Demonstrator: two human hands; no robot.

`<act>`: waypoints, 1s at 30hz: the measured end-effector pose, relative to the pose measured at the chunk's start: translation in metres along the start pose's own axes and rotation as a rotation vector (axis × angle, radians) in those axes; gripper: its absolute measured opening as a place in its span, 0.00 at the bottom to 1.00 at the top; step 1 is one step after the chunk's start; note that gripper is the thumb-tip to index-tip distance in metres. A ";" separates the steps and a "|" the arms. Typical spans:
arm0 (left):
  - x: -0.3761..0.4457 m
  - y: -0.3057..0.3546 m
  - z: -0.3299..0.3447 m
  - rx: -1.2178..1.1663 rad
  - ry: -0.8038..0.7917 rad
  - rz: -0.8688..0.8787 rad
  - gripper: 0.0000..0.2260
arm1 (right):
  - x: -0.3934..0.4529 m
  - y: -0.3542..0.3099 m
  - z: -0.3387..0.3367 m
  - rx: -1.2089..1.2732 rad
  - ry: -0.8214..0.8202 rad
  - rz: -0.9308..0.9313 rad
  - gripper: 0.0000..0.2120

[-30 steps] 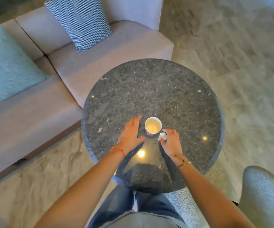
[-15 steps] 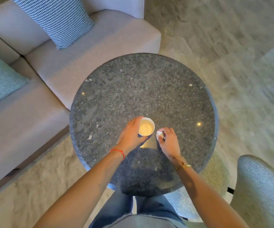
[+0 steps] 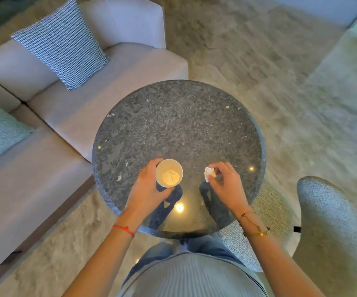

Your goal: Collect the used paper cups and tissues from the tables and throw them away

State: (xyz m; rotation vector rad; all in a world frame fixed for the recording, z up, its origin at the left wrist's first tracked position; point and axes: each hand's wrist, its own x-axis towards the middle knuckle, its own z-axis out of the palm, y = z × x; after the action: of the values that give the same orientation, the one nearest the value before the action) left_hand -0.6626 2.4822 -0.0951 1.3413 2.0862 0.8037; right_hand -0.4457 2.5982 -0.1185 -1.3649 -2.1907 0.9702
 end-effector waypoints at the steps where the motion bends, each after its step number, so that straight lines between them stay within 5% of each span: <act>1: -0.010 0.000 -0.003 0.008 -0.005 0.036 0.33 | -0.013 -0.004 -0.003 -0.003 0.021 -0.004 0.11; 19: -0.198 0.015 -0.018 0.043 -0.291 0.498 0.35 | -0.338 -0.058 0.017 0.042 0.457 0.251 0.10; 30: -0.290 0.093 0.066 0.021 -0.566 0.790 0.34 | -0.514 -0.038 -0.007 0.084 0.829 0.582 0.12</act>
State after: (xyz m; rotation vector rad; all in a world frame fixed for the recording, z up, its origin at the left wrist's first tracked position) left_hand -0.4525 2.2584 -0.0408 2.1370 1.1142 0.5776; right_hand -0.2315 2.1324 -0.0667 -1.9510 -1.1547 0.4902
